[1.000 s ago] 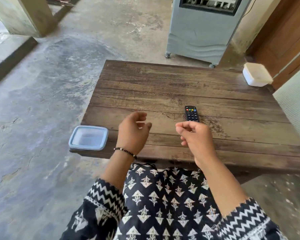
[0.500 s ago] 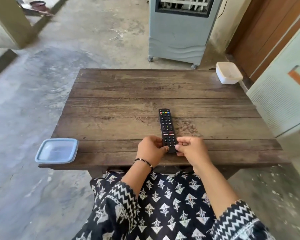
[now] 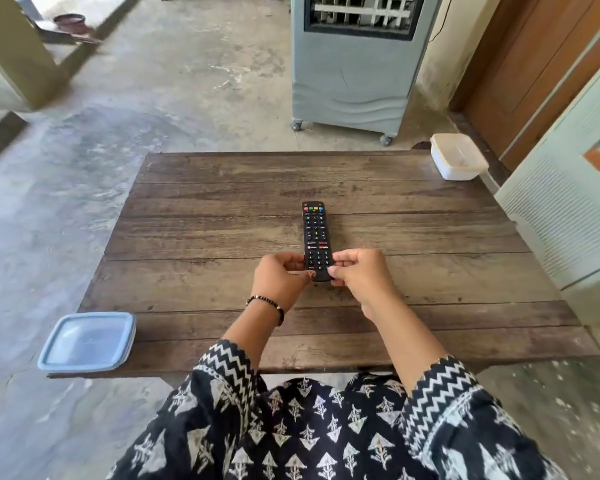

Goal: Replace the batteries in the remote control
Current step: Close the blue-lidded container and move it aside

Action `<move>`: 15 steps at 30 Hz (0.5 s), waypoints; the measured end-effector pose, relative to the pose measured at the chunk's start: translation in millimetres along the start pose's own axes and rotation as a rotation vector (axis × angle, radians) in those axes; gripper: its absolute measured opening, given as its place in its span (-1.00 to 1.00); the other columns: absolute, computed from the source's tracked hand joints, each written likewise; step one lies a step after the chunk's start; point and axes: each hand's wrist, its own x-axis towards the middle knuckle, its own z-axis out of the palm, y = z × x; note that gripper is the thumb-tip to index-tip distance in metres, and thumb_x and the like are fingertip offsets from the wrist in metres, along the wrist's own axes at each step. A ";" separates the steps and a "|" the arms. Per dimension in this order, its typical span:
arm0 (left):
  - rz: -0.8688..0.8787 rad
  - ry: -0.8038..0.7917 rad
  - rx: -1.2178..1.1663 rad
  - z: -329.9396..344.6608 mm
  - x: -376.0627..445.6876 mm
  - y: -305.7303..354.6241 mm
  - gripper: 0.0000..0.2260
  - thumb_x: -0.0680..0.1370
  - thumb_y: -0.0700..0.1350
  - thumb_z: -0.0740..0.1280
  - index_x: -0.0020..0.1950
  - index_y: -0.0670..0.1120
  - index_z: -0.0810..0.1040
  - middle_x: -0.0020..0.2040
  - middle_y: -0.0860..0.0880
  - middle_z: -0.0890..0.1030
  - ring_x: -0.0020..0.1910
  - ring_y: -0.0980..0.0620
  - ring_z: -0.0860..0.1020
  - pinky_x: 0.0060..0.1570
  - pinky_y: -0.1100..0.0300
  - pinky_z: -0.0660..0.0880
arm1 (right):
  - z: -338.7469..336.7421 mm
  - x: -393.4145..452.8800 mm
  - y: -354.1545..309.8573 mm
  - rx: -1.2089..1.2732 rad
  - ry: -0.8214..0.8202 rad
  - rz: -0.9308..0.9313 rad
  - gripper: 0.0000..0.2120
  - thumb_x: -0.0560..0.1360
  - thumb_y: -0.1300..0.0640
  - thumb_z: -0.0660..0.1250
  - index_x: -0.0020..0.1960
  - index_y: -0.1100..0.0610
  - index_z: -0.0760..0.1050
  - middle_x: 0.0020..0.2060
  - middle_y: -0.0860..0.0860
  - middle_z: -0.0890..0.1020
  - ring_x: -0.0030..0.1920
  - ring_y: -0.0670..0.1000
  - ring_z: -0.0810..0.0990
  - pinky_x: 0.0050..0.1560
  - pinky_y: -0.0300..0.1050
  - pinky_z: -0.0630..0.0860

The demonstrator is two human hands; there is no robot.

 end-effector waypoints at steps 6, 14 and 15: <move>-0.037 -0.020 -0.076 -0.7 27.3 -0.4 -0.83 0.42 -0.33 0.40 -0.02 -0.19 0.60 -0.23 -0.03 0.64 -0.24 0.04 0.60 -0.12 0.16 0.59 | 8.0 24.7 -6.1 -0.054 -0.008 0.013 -0.73 0.37 0.48 0.36 0.07 0.35 0.54 -0.33 0.02 0.52 -0.31 -0.04 0.53 -0.20 -0.14 0.60; -0.034 0.022 -0.046 6.4 35.3 -2.7 -0.86 0.42 -0.32 0.40 -0.11 -0.11 0.59 -0.25 -0.01 0.63 -0.30 0.08 0.58 -0.18 0.19 0.61 | 9.6 33.9 -1.1 -0.153 0.017 -0.022 -0.72 0.36 0.43 0.39 0.07 0.32 0.55 -0.34 -0.02 0.55 -0.38 -0.05 0.55 -0.20 -0.08 0.62; -0.033 0.028 -0.045 6.1 33.9 -1.8 -0.87 0.42 -0.32 0.40 -0.10 -0.12 0.59 -0.24 -0.02 0.64 -0.30 0.09 0.58 -0.18 0.19 0.61 | 9.1 31.8 -1.8 -0.163 0.021 -0.026 -0.73 0.37 0.42 0.39 0.07 0.32 0.56 -0.35 -0.02 0.55 -0.40 -0.04 0.55 -0.21 -0.07 0.62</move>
